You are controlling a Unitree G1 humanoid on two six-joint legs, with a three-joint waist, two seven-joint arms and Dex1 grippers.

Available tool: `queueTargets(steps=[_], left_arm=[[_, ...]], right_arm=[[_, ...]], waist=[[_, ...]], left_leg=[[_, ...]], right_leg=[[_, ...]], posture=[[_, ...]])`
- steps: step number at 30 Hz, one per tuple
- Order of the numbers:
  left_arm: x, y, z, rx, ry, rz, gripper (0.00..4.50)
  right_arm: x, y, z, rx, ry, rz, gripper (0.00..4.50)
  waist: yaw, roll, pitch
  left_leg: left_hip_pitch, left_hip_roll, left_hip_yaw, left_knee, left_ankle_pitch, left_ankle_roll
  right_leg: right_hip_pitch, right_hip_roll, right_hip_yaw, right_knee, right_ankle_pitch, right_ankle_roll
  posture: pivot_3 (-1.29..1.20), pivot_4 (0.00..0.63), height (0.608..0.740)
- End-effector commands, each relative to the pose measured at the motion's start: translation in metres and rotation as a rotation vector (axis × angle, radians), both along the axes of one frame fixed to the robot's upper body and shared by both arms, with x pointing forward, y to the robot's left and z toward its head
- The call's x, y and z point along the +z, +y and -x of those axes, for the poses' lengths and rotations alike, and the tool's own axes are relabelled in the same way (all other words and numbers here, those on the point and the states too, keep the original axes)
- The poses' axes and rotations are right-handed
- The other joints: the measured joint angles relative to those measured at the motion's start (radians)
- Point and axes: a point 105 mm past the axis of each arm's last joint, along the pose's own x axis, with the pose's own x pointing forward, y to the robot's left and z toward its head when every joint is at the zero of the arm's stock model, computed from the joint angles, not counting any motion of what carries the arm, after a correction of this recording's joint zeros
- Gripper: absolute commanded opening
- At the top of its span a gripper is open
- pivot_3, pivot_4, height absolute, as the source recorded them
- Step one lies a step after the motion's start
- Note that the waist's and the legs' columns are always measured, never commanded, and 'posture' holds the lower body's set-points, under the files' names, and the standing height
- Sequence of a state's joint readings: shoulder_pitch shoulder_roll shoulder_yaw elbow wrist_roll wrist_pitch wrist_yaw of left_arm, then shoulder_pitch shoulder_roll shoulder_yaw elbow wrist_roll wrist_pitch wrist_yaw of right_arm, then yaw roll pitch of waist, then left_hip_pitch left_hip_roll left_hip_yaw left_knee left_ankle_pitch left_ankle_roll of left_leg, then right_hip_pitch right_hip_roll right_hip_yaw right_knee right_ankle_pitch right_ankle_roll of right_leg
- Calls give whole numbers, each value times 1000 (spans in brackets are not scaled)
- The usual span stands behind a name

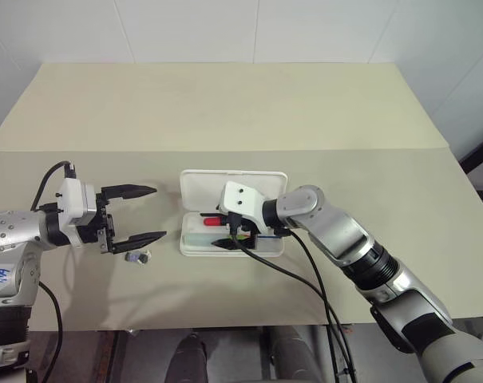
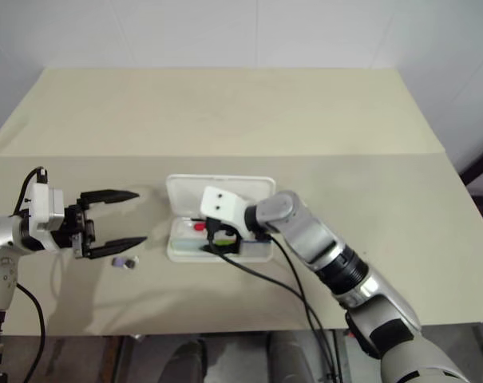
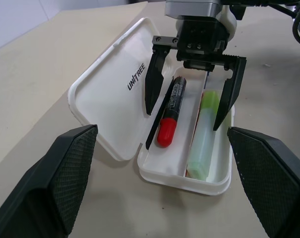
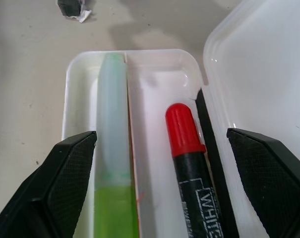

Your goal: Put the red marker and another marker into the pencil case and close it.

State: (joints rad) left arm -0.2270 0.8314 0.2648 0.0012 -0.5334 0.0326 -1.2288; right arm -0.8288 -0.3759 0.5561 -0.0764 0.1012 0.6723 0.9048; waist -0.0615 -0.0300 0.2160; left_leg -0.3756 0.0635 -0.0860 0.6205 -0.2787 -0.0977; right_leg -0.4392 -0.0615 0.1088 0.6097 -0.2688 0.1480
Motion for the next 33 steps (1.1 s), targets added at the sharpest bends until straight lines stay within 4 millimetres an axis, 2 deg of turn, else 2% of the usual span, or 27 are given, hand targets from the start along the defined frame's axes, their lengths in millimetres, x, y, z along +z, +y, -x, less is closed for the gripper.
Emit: queueTargets(steps=[1, 5, 11, 19, 24, 28, 33], left_arm=[[9, -3, 3, 0, -47, -1, 4500], [9, -4, 3, 0, -49, 2, 4500], [9, -6, 3, -4, -52, 6, 4500], [8, -8, 2, -9, -51, 10, 4500], [8, -10, 1, -12, -51, 13, 4500], [8, -11, 0, -14, -53, 15, 4500], [7, -11, 1, -13, -55, 22, 4500]], right_arm=[[14, 2, 3, 28, -47, -38, 4450], [24, 2, 2, 28, -57, -71, 4450], [23, -1, -1, 18, -63, -73, 4450], [6, -2, 18, 76, -27, -37, 4450], [1, -2, 23, 80, -26, -29, 4450], [9, -3, 21, 73, -39, -59, 4450], [27, -10, 31, 111, -34, -114, 4450]], waist=[[1, 0, 0], [1, 0, 0], [0, 0, 0], [2, 0, 0], [1, 0, 0], [2, 0, 0], [3, 0, 0]], left_leg=[[0, 0, 0, 0, 0, 0], [0, 0, 0, 1, 0, 0], [0, 0, 0, 1, 0, 0], [0, 0, 0, 1, 0, 0], [0, 0, 0, 2, 0, 0], [0, 0, 0, 2, 0, 0], [0, 0, 0, 2, 0, 0]], right_leg=[[0, 0, 0, 0, 0, 0], [0, 0, 0, 1, 0, 0], [0, 0, 0, 1, 0, 0], [0, 0, 0, 1, 0, 0], [0, 0, 0, 1, 0, 0], [0, 0, 0, 1, 1, 0], [0, 0, 0, 1, 1, 0]], posture=[[0, 150, 740], [0, 150, 740], [0, 150, 740], [0, 150, 740], [0, 150, 740], [0, 150, 740], [0, 150, 740]])
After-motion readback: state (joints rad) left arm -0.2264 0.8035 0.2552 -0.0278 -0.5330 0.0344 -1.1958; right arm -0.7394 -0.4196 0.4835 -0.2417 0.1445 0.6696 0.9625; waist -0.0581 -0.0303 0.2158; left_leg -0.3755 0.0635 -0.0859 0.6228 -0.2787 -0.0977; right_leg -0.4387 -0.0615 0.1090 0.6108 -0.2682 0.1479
